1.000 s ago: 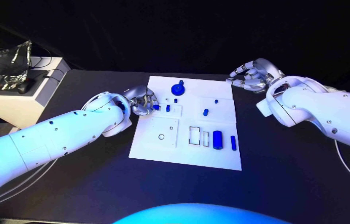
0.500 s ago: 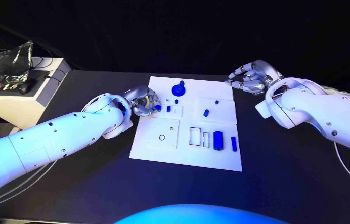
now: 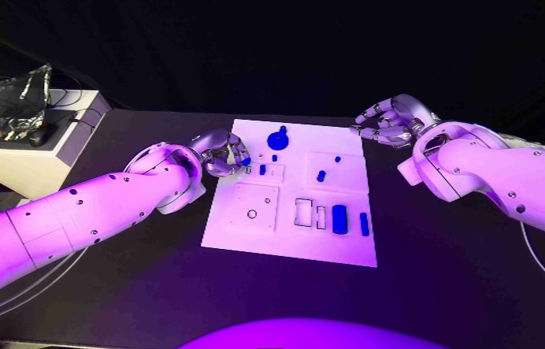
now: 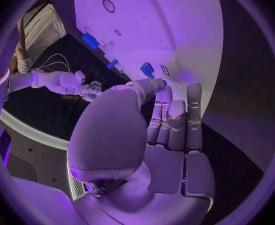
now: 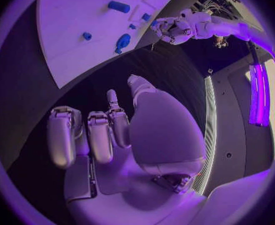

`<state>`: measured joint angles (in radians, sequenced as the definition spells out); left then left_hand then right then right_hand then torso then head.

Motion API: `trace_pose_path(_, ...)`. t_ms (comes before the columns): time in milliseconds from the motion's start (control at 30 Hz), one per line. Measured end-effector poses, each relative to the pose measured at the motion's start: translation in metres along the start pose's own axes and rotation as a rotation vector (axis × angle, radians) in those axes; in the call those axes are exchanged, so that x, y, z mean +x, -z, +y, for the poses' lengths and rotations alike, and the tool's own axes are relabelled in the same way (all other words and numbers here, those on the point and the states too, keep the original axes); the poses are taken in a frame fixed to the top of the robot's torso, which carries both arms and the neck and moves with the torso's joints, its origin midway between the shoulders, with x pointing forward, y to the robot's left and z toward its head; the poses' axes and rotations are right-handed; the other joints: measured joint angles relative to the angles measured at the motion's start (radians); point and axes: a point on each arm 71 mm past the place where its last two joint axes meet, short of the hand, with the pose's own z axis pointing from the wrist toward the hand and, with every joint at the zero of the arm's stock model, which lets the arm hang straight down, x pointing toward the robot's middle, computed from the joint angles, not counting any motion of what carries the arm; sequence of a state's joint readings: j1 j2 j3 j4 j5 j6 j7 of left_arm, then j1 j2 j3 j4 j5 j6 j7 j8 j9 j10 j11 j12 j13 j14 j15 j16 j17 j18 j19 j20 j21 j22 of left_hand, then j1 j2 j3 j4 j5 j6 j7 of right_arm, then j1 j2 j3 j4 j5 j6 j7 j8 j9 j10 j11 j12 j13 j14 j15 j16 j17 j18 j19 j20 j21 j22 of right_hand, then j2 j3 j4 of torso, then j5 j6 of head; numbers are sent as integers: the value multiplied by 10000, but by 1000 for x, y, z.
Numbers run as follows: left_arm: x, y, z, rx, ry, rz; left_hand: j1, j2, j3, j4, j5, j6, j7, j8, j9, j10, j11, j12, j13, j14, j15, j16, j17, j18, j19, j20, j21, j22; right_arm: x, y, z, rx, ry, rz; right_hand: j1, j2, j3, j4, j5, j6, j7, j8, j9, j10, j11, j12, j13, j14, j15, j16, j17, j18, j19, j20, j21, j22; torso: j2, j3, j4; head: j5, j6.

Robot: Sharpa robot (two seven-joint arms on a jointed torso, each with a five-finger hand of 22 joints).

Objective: Assemble the parts on the task board

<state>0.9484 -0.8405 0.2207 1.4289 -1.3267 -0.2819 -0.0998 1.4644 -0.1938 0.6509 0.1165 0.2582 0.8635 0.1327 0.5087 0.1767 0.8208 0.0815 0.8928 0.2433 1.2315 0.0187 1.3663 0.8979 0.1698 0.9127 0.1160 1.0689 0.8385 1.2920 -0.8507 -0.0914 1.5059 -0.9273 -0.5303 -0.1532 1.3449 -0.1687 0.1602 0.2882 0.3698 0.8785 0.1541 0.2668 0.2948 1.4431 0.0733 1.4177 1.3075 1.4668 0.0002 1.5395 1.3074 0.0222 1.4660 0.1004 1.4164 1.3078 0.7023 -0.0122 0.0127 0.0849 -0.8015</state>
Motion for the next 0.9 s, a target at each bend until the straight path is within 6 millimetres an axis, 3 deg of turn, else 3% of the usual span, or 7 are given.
trace_pose_path(200,-2,0,0,-29,113,-33,-95,94,-79,-79,0,-2,2,-73,-63,66,66,-568,-249,-311,-2,-412,-682,-1,-35,36,-147,-135,0,0,0,-5,9,3,0,0,0,0,0,0,0,0,-1,0,0,0,-1,0,0,0,0,0,0,0,0,-1,0,0,5,-6,-4)
trace_pose_path(400,-2,1,2,-106,173,-17,-173,172,-138,-21,-1,-37,39,-94,-67,145,-13,-749,-330,-534,-16,-733,-1180,-1,-35,36,-296,-235,0,0,0,-6,15,3,0,0,0,0,0,0,0,0,-2,0,0,0,-1,0,0,0,0,0,0,0,0,-1,8,0,-1,1,-6)
trace_pose_path(467,-3,1,2,-133,187,-6,-344,343,-135,-18,17,101,210,-52,43,161,-29,-800,-338,-543,-24,-777,-1285,-1,-35,36,-301,-267,0,0,0,-5,16,4,0,0,0,0,0,0,0,0,-2,0,0,0,-1,0,0,0,0,0,0,0,0,-1,9,-1,-1,2,-6)
trace_pose_path(900,-3,1,4,-317,236,67,-302,224,-175,-5,16,33,175,-119,-40,342,-67,-885,-353,-615,-25,-932,-1476,-1,-35,36,-427,-355,0,0,-1,-6,22,4,0,0,0,0,0,0,0,0,6,0,0,0,6,0,0,0,0,0,0,0,0,-3,10,-1,-3,15,-6)
